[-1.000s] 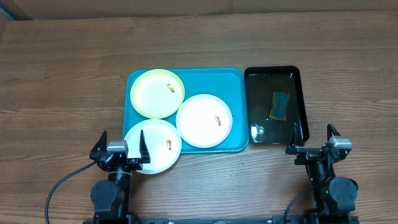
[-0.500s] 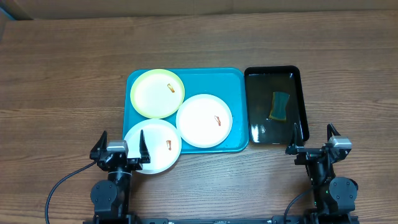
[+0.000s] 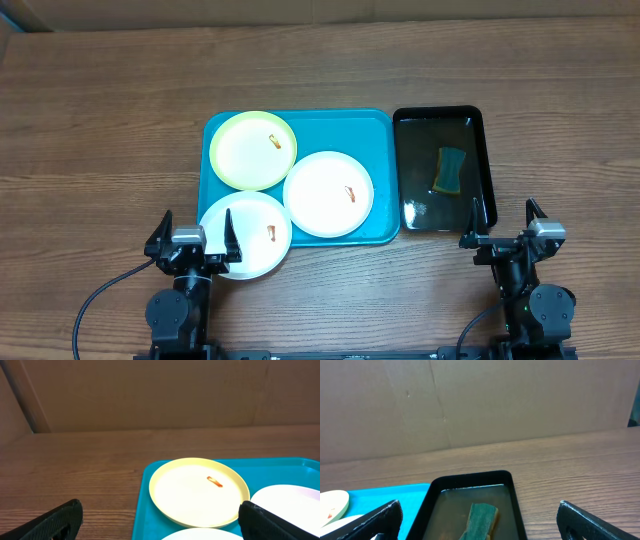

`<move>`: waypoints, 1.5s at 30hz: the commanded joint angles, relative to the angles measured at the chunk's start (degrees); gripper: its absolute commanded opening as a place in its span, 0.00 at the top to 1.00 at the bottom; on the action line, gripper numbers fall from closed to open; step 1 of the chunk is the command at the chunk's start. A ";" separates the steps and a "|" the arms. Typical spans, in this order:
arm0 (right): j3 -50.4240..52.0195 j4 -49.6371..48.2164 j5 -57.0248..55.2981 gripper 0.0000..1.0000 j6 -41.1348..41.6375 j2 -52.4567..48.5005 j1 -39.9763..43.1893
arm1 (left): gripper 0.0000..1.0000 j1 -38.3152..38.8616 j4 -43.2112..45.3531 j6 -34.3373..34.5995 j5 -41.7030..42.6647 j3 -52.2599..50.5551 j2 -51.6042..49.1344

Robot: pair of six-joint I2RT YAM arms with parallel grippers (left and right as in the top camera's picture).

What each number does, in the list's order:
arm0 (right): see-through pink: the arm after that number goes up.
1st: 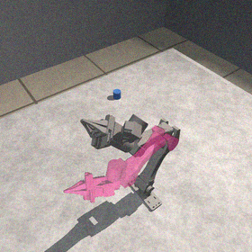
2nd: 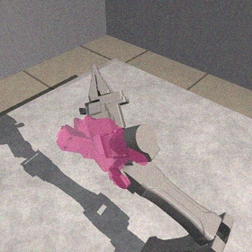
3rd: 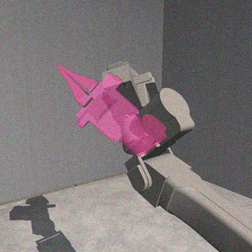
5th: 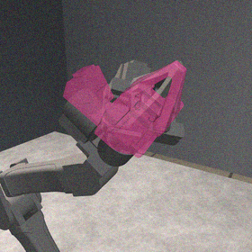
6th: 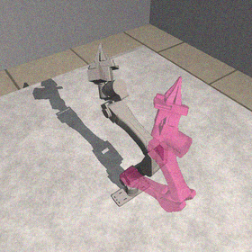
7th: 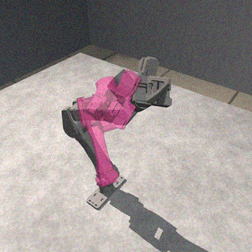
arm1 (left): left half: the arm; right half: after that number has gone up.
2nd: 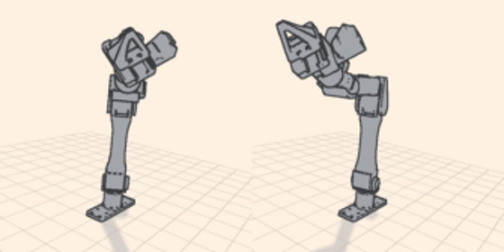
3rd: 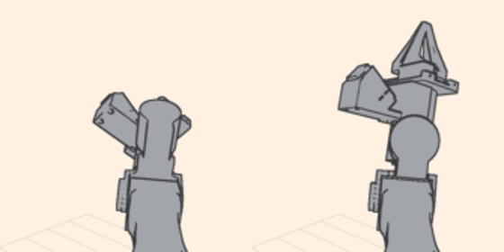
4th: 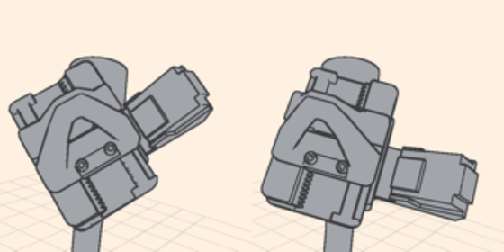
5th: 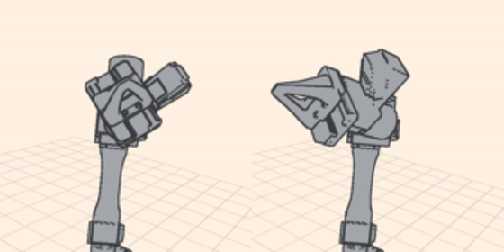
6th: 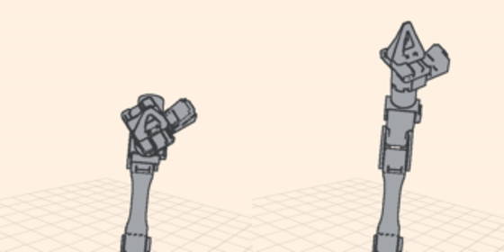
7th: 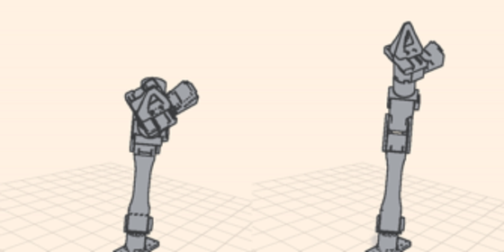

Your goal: Clean dirty plates on tray and stack at the side

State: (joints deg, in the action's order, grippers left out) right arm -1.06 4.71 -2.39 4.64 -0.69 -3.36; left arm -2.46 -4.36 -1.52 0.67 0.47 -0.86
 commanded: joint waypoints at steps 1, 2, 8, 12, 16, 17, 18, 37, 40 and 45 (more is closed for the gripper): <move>0.61 -0.24 -0.50 0.00 -0.20 0.52 0.39 | 0.00 -0.02 -0.09 -0.87 0.39 -0.20 0.61; 0.61 -0.24 -0.50 0.00 -0.17 0.52 0.39 | 0.00 -0.02 -0.09 -0.87 0.39 -0.20 0.61; 0.61 -0.24 -0.50 0.00 -0.20 0.52 0.39 | 0.00 -0.02 -0.09 -0.87 0.39 -0.20 0.61; 0.61 -0.24 -0.50 0.00 -0.17 0.52 0.39 | 0.00 -0.02 -0.09 -0.87 0.39 -0.20 0.61; 0.61 -0.24 -0.50 0.00 -0.20 0.52 0.39 | 0.00 -0.02 -0.09 -0.87 0.39 -0.20 0.61; 0.61 -0.24 -0.50 0.00 -0.17 0.52 0.39 | 0.00 -0.02 -0.09 -0.87 0.39 -0.20 0.61; 0.61 -0.24 -0.50 0.00 -0.17 0.52 0.39 | 0.00 -0.02 -0.09 -0.87 0.39 -0.20 0.61; 0.61 -0.24 -0.50 0.00 -0.17 0.52 0.39 | 0.00 0.00 0.61 4.61 5.25 -0.20 0.61; 0.61 -0.24 -0.50 0.00 -0.17 0.52 0.39 | 0.00 0.00 3.67 7.58 12.72 -0.17 0.61; 0.61 -0.24 -0.50 0.00 -0.20 0.52 0.39 | 0.00 0.00 3.26 20.04 19.04 5.35 0.24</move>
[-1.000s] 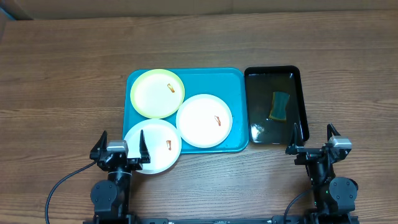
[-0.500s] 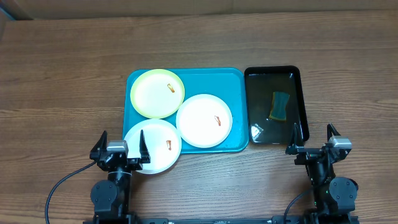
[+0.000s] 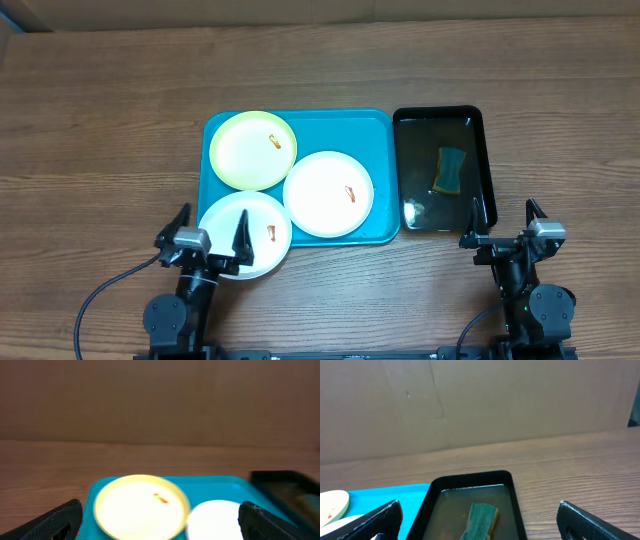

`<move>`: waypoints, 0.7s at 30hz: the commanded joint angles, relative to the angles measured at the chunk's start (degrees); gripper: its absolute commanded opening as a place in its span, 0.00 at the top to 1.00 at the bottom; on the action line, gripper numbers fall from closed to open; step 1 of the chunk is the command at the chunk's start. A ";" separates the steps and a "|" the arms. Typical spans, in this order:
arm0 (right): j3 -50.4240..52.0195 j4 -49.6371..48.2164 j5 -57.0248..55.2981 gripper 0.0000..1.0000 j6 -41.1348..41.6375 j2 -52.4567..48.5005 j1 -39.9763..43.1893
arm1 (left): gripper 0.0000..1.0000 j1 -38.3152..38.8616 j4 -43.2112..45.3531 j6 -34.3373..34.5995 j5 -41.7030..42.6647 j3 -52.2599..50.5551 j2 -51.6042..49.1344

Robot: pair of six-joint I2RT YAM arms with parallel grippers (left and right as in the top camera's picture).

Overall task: Clean dirty plates on tray and stack at the side
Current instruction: 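Move the left gripper over the tray and grip the upper-right white plate's rim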

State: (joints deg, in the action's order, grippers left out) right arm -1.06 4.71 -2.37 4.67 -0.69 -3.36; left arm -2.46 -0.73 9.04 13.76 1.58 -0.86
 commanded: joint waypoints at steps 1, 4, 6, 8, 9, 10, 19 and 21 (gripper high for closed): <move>0.61 -0.24 -0.52 0.00 -0.20 0.52 0.39 | 0.00 0.00 -1.62 10.40 6.10 6.12 -0.24; 0.61 -0.24 -0.52 0.00 -0.20 0.52 0.39 | 0.00 0.02 -6.80 10.73 7.61 14.53 -4.15; 0.61 -0.24 -0.52 0.00 -0.20 0.52 0.39 | 0.00 0.02 -10.16 10.69 9.40 22.10 -9.40; 0.61 -0.24 -0.52 0.00 -0.20 0.52 0.39 | 0.00 0.02 -14.49 10.14 11.13 30.51 -16.00; 0.61 -0.24 -0.52 0.00 -0.22 0.52 0.39 | 0.00 0.02 -18.34 8.87 12.81 37.03 -21.31; 0.61 -0.24 -0.52 0.00 -0.22 0.52 0.39 | 0.00 0.02 -21.86 7.58 14.36 42.23 -25.57; 0.61 -0.24 -0.52 0.00 -0.22 0.52 0.39 | 0.00 4.92 -82.73 -3.93 15.89 100.32 -72.89; 0.61 -0.24 -0.52 0.00 -0.22 0.52 0.39 | 0.00 6.27 -89.09 -3.96 15.82 107.03 -80.26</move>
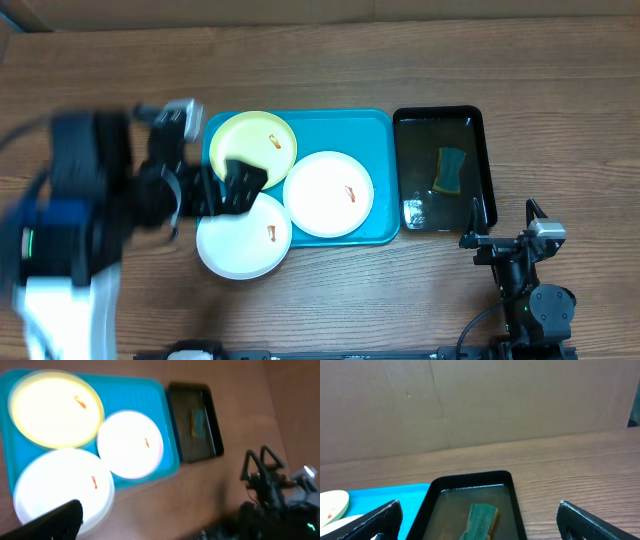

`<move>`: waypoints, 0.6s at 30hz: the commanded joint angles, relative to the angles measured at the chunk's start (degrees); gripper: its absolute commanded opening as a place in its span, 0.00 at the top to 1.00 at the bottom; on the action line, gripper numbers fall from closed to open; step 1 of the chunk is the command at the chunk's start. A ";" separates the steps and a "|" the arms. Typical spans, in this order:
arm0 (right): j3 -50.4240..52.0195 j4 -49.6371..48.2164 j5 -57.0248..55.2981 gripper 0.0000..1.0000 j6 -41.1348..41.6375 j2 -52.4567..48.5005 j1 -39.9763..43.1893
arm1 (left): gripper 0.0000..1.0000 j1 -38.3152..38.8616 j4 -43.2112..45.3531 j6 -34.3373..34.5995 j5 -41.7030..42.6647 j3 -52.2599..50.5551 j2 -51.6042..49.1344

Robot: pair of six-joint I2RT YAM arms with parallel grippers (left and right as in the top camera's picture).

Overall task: Clean dirty plates on tray and stack at the side
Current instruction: 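Move the left gripper over the tray and grip the upper-right white plate's rim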

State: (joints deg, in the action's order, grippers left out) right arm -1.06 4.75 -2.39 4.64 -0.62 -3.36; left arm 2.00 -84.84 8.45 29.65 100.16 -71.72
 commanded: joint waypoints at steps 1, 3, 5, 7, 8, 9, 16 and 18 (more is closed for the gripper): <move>0.61 -0.28 -0.50 0.00 -0.17 0.46 0.39 | 0.00 2.25 -6.99 -3.34 -0.07 10.56 -12.50; 0.61 -0.28 -0.50 0.00 -0.20 0.46 0.39 | 0.00 2.80 -8.90 -3.37 -0.04 11.98 -17.55; 0.61 -0.28 -0.50 0.00 -0.20 0.46 0.39 | 0.00 3.41 -9.99 -4.26 -0.24 11.50 -21.46; 0.61 -0.28 -0.50 0.00 -0.20 0.46 0.39 | 0.00 4.28 -10.71 -4.59 -1.38 10.51 -24.48; 0.61 -0.28 -0.50 0.00 -0.17 0.46 0.39 | 0.00 4.98 -10.69 -4.22 -2.73 9.57 -25.94; 0.61 -0.28 -0.50 0.00 -0.20 0.46 0.39 | 0.00 5.64 -10.45 -4.11 -3.91 8.57 -27.04; 0.61 -0.28 -0.50 0.00 -0.20 0.46 0.39 | 0.00 11.56 -4.20 2.69 -12.94 0.96 -32.13; 0.61 -0.28 -0.50 0.00 -0.20 0.46 0.39 | 0.00 13.05 -0.74 3.82 -13.33 -1.60 -32.96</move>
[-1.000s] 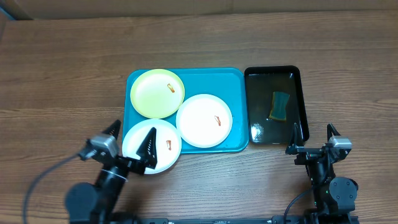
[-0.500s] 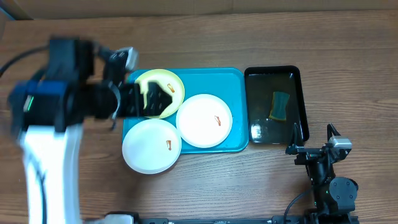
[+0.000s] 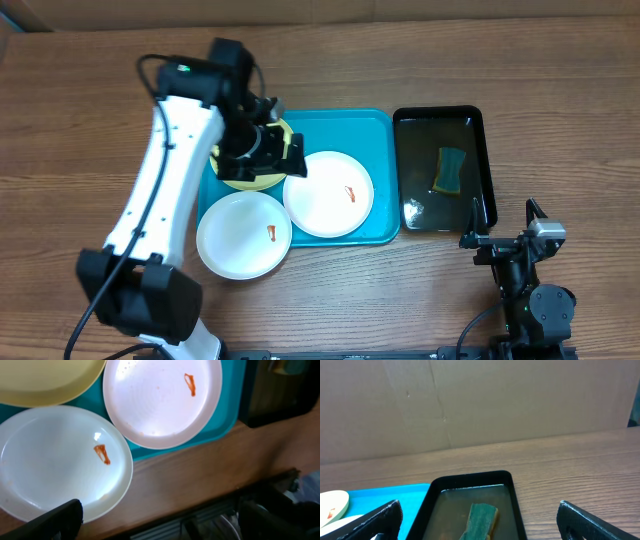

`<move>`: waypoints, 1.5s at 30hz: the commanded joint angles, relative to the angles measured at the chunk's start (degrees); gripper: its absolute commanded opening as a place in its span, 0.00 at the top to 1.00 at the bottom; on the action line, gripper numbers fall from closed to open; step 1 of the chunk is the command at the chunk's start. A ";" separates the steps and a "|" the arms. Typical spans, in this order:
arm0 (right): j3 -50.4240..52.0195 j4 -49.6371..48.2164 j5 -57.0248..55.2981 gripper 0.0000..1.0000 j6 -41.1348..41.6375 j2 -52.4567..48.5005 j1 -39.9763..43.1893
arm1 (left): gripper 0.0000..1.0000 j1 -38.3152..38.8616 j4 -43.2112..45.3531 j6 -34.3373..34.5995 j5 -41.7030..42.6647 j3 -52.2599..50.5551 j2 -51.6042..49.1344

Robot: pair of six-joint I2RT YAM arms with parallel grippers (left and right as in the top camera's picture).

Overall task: Clean dirty plates on tray and stack at the side
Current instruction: 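Move the left gripper over the tray and grip the upper-right white plate's rim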

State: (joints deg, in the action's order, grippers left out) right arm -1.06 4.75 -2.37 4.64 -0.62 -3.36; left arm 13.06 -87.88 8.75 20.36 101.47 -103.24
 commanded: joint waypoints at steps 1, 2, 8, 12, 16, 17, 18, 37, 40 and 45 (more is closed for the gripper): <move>0.61 -0.28 -0.52 0.00 -0.17 0.46 0.39 | 0.26 2.56 3.65 3.54 -4.04 -4.20 -1.81; 0.61 -0.28 -0.52 0.00 -0.20 0.46 0.39 | 0.41 3.06 4.85 3.80 -4.07 -5.51 -2.16; 0.61 -0.28 -0.52 0.00 -0.20 0.46 0.39 | 0.47 3.85 12.74 7.93 -7.52 -13.84 -4.37; 0.61 -0.28 -0.52 0.00 -0.17 0.46 0.39 | 0.43 3.85 17.14 9.97 -8.98 -18.21 -5.11; 0.61 -0.28 -0.52 0.00 -0.17 0.46 0.39 | 0.56 3.87 22.03 10.21 -8.96 -21.42 -5.11; 0.61 -0.28 -0.52 0.00 -0.17 0.46 0.39 | 0.60 3.87 23.17 10.40 -9.01 -22.25 -5.11; 0.61 -0.28 -0.52 0.00 -0.20 0.46 0.39 | 0.63 3.85 24.02 10.75 -9.03 -22.95 -5.11; 0.61 -0.28 -0.52 0.00 -0.17 0.46 0.39 | 0.66 4.17 35.89 13.57 -14.34 -28.15 -5.11; 0.61 -0.28 -0.52 0.00 -0.17 0.46 0.39 | 0.70 4.72 36.76 13.57 -14.84 -28.35 -5.11; 0.61 -0.28 -0.52 0.00 -0.17 0.46 0.39 | 0.71 5.70 37.86 13.60 -15.08 -28.37 -5.11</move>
State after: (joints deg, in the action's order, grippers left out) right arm -1.06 4.73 -2.39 4.67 -0.62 -3.36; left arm 17.96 -50.39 21.34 6.31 73.58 -107.98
